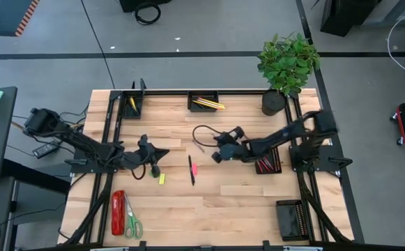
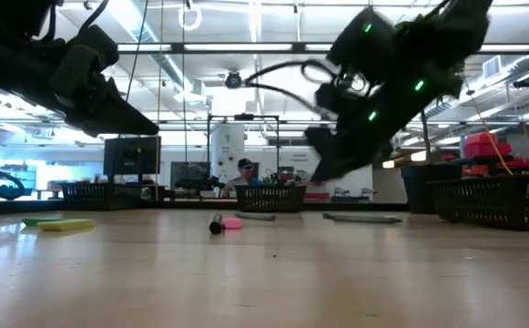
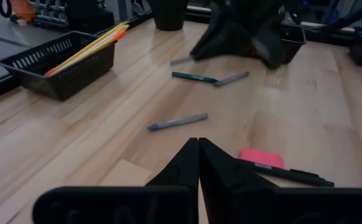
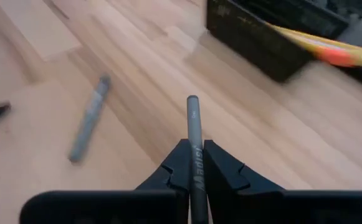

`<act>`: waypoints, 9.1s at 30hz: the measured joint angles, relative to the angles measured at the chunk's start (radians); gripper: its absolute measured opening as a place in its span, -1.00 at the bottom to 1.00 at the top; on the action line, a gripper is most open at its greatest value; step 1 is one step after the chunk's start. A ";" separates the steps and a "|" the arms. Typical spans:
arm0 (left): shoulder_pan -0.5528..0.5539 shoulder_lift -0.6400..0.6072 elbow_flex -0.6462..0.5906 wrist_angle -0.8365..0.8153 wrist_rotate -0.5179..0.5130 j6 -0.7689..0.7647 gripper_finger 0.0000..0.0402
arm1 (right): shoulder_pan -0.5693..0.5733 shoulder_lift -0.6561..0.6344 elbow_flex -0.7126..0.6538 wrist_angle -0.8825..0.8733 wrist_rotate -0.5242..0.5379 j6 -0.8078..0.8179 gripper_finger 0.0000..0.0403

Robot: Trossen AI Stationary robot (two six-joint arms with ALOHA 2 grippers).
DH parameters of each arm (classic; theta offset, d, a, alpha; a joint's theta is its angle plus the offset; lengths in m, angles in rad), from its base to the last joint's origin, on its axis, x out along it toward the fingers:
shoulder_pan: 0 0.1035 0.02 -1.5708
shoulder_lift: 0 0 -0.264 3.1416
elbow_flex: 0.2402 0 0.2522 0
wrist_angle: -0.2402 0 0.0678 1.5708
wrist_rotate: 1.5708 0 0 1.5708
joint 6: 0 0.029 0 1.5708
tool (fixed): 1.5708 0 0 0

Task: Sort crayons/erasers/pens/pencils in bins
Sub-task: Put the gray crayon into the middle right black bin, then put the green crayon into the middle right black bin

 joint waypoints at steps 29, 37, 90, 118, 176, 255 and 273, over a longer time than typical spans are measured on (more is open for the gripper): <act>-0.041 0.057 0.000 0.002 -0.019 -0.015 -0.89 | 0.486 -0.344 0.002 -1.203 -0.052 1.152 -0.82; -0.090 0.214 0.000 0.036 -0.020 -0.182 -0.92 | 0.601 -0.345 -0.026 -1.283 -0.051 1.347 -0.82; -0.318 0.340 0.000 0.503 -0.161 -0.025 -0.89 | 0.163 0.055 -0.070 -0.020 0.001 -0.037 -0.41; -0.318 0.340 0.000 0.535 -0.048 0.000 -0.86 | 0.138 0.055 -0.251 0.243 -0.063 0.207 -0.41; -0.390 0.339 0.000 0.527 -0.063 -0.061 -0.89 | 0.553 -0.411 -0.136 -1.173 -0.040 1.267 -0.76; -0.418 0.340 0.000 0.346 -0.043 -0.139 -0.89 | 0.101 0.221 0.000 0.009 0.166 0.504 -0.86; -0.418 0.340 0.000 0.317 -0.043 -0.185 -0.87 | 0.414 -0.366 -0.001 -0.786 0.139 0.793 -0.80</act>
